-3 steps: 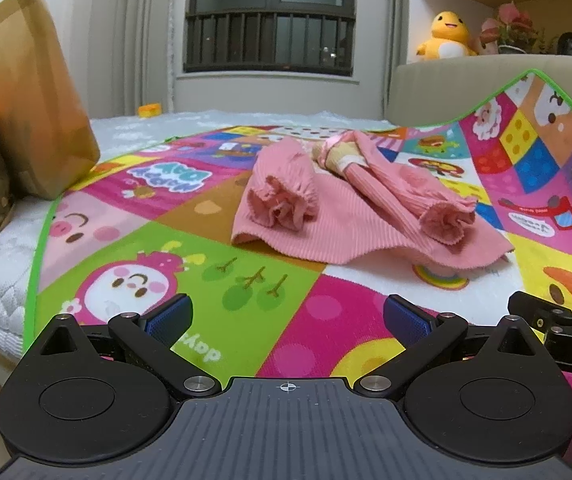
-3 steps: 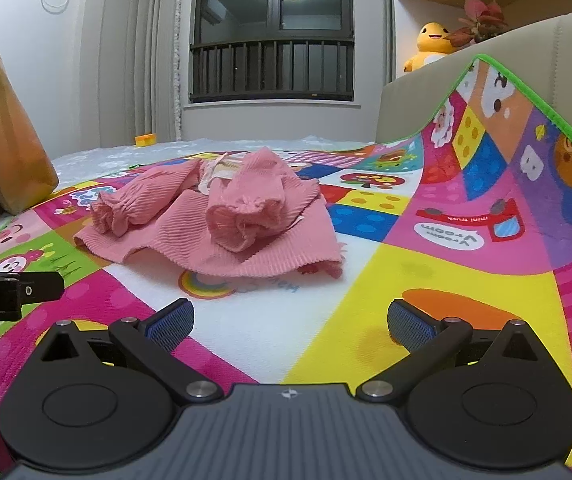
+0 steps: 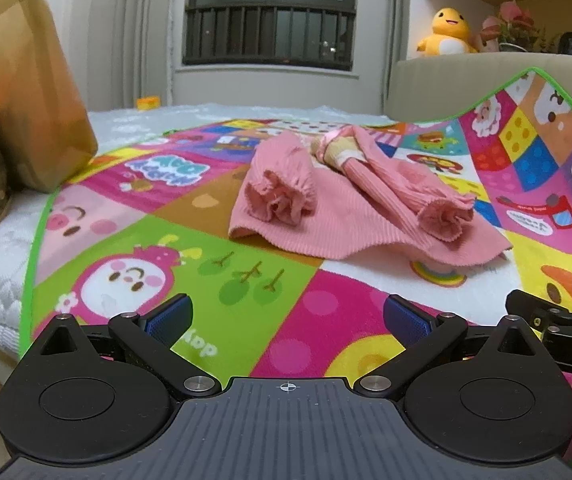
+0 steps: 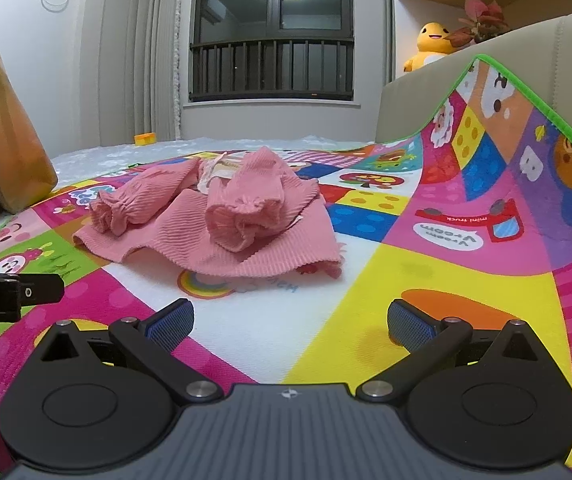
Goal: Fold clothes
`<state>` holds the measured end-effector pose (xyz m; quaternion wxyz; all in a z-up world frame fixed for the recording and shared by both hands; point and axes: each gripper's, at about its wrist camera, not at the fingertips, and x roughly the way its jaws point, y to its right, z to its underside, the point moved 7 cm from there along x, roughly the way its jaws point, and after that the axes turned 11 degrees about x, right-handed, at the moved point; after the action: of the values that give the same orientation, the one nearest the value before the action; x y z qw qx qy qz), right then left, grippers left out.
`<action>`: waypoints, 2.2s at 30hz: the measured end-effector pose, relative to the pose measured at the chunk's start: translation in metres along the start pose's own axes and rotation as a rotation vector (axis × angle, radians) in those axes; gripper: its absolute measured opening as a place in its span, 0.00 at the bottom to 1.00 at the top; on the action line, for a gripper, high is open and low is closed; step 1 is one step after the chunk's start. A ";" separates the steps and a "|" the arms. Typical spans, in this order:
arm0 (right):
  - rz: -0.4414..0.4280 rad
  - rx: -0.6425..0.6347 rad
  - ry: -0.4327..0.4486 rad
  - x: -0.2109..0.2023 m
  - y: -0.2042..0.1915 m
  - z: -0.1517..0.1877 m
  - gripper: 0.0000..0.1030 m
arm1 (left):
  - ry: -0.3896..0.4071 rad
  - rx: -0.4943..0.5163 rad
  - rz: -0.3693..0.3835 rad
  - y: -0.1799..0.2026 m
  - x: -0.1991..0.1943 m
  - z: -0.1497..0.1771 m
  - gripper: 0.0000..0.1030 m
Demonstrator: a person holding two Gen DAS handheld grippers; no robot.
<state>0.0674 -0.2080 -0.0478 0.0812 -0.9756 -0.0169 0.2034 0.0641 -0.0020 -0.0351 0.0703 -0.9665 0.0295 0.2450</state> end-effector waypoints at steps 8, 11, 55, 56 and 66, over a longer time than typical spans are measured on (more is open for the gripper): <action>-0.005 0.010 0.000 0.000 0.000 0.001 1.00 | -0.027 -0.021 0.022 0.000 0.000 0.002 1.00; -0.005 0.002 -0.002 -0.001 -0.003 0.000 1.00 | -0.044 -0.025 0.026 0.001 0.000 0.000 1.00; -0.029 -0.011 -0.040 -0.002 -0.015 0.005 1.00 | -0.085 -0.025 0.028 0.002 0.002 0.011 1.00; -0.028 -0.010 -0.042 -0.002 -0.015 0.005 1.00 | -0.085 -0.024 0.028 0.003 0.002 0.011 1.00; -0.027 0.007 -0.049 -0.002 -0.012 0.005 1.00 | -0.090 -0.021 0.030 0.003 0.002 0.012 1.00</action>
<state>0.0634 -0.1954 -0.0499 0.0872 -0.9697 -0.0315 0.2260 0.0596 -0.0033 -0.0468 0.0577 -0.9546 0.0382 0.2897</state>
